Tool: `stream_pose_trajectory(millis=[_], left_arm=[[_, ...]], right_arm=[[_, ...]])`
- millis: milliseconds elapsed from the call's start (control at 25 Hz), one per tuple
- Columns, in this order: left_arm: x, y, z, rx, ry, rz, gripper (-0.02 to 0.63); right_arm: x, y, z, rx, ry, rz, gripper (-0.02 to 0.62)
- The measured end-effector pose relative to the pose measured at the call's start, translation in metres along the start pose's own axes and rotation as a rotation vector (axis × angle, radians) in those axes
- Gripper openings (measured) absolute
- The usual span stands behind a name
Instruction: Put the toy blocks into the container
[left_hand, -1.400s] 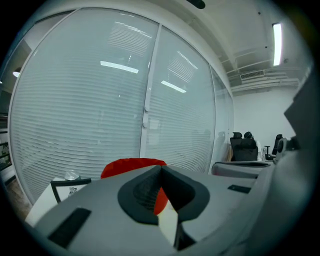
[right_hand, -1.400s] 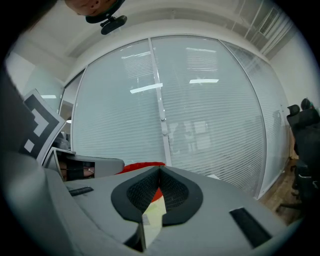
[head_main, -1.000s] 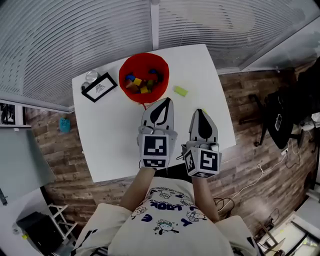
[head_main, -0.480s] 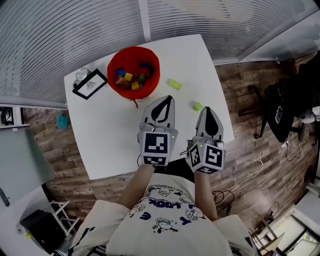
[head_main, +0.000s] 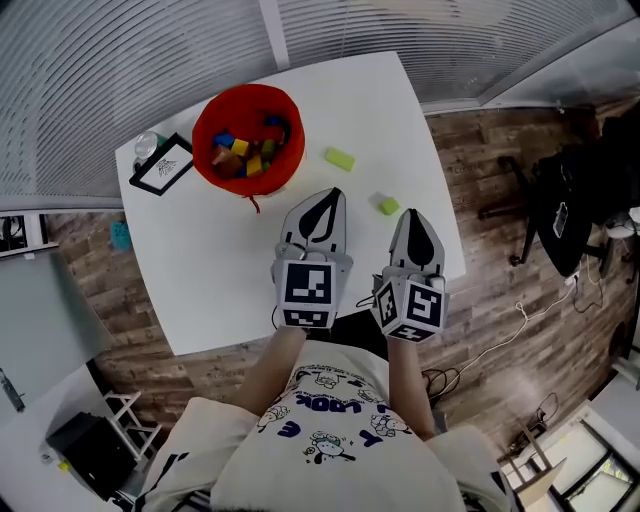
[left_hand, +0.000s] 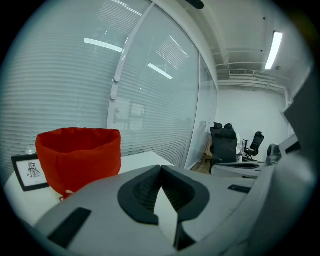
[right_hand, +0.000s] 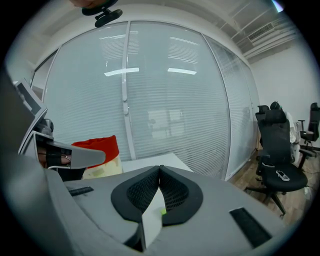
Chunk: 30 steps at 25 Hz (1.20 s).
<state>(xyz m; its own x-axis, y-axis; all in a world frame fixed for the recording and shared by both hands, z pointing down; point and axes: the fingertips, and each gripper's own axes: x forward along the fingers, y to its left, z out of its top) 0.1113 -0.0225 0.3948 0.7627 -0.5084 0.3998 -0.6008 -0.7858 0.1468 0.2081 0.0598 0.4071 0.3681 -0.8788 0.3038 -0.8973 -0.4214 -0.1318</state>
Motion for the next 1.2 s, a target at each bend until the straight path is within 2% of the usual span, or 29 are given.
stream_pose_trajectory(millis=[880,1040,1200], left_arm=[[0.036,-0.008,-0.045,-0.022,0.129,0.014,0.032],[0.041,-0.010,-0.050,-0.026,0.147,0.016,0.032],[0.047,-0.009,-0.055,-0.037,0.160,0.017,0.032]], right_arm=[[0.031,-0.014,-0.056,0.011,0.159,0.077,0.051],[0.035,-0.015,-0.065,0.001,0.186,0.094,0.068],[0.041,-0.016,-0.074,-0.024,0.208,0.124,0.118]])
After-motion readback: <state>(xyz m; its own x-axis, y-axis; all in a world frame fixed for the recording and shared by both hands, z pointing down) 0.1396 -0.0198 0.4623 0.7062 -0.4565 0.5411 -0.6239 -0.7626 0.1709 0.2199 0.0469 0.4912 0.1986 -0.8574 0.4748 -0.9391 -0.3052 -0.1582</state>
